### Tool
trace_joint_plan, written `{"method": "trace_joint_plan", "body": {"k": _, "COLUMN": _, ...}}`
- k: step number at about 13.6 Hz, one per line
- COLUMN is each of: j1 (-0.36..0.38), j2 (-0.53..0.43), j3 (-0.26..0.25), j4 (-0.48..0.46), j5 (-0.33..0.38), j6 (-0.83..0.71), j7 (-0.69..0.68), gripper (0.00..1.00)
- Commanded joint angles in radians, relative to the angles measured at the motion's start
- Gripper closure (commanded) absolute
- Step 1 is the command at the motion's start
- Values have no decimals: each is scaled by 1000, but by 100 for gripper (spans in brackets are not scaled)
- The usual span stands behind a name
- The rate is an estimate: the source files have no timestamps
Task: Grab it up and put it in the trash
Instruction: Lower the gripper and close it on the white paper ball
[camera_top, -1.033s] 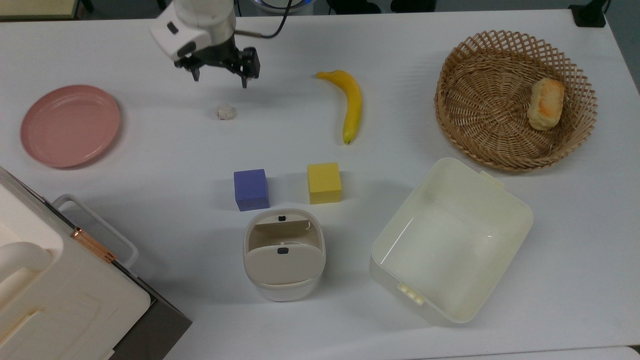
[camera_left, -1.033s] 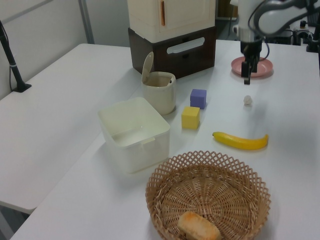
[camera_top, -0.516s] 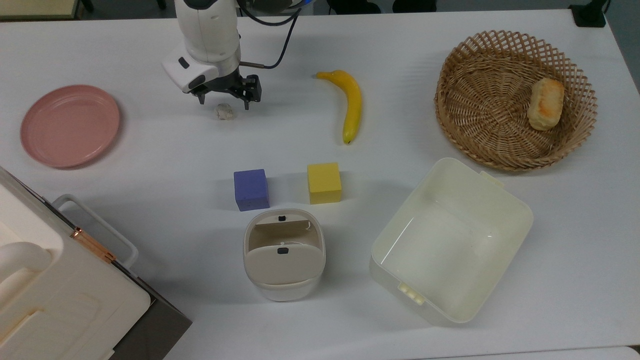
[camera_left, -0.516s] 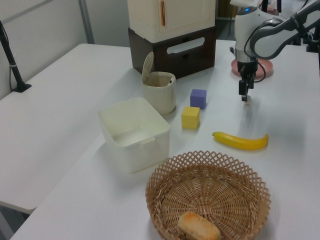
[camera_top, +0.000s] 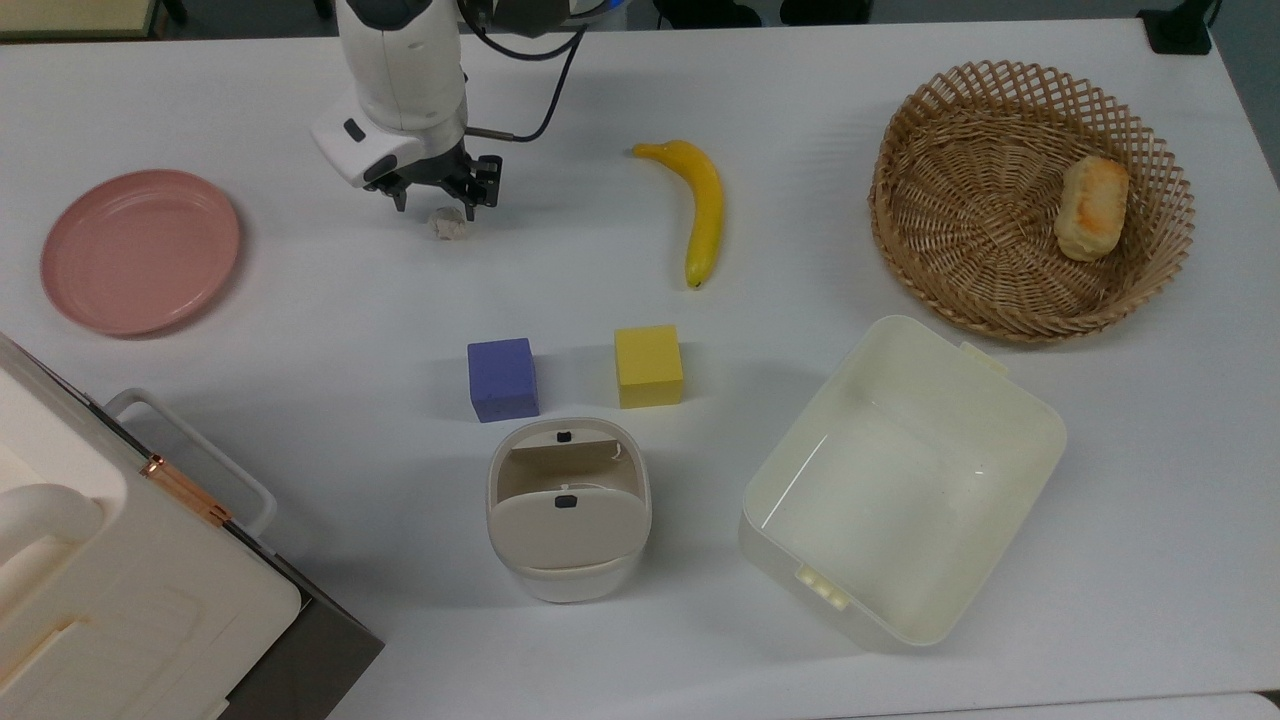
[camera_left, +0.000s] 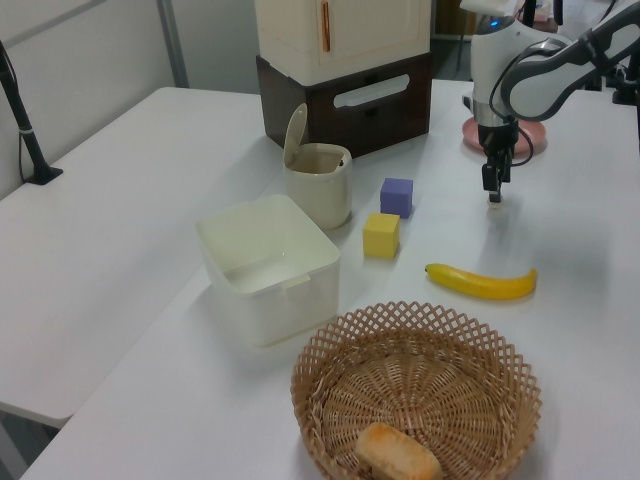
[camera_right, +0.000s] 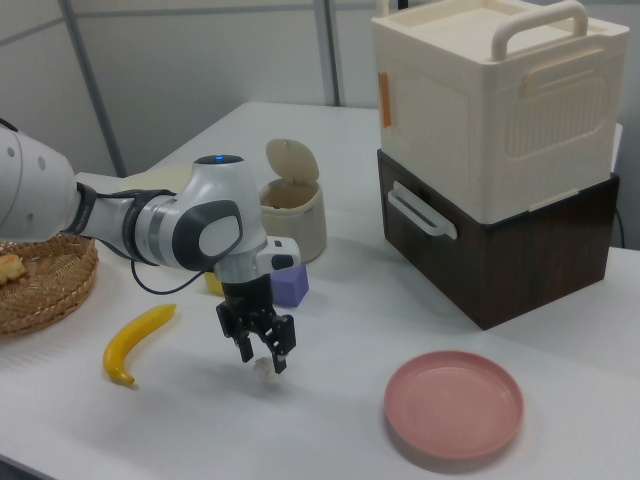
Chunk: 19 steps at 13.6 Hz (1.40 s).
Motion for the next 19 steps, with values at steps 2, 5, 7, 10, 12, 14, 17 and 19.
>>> {"method": "trace_joint_plan", "body": {"k": 2, "j1": 1, "j2": 16, "j3": 1, "j4": -19, "j5": -21, "j6": 55, "j7": -15, "gripper": 39}}
{"method": "trace_joint_plan", "body": {"k": 5, "j1": -1, "j2": 16, "j3": 1, "j4": -20, "j5": -21, "j6": 73, "j7": -15, "gripper": 67}}
{"method": "trace_joint_plan", "body": {"k": 7, "j1": -3, "j2": 14, "j3": 1, "j4": -19, "j5": -21, "j6": 72, "j7": -15, "gripper": 75}}
{"method": "trace_joint_plan", "body": {"k": 10, "j1": -1, "j2": -18, "j3": 1, "j4": 20, "j5": -21, "j6": 38, "j7": -35, "gripper": 76}}
{"method": "trace_joint_plan", "body": {"k": 12, "j1": 7, "j2": -18, "j3": 1, "j4": 92, "j5": -21, "j6": -34, "j7": -73, "gripper": 78}}
{"method": "trace_joint_plan", "body": {"k": 14, "j1": 10, "j2": -17, "j3": 2, "j4": 160, "j5": -18, "j6": -63, "j7": -92, "gripper": 79}}
{"method": "trace_joint_plan", "body": {"k": 17, "j1": 13, "j2": -10, "j3": 12, "j4": 263, "j5": -16, "j6": -70, "j7": -90, "gripper": 80}}
{"method": "trace_joint_plan", "body": {"k": 19, "j1": 39, "j2": 3, "j3": 12, "j4": 342, "j5": -9, "j6": -68, "j7": -90, "gripper": 79}}
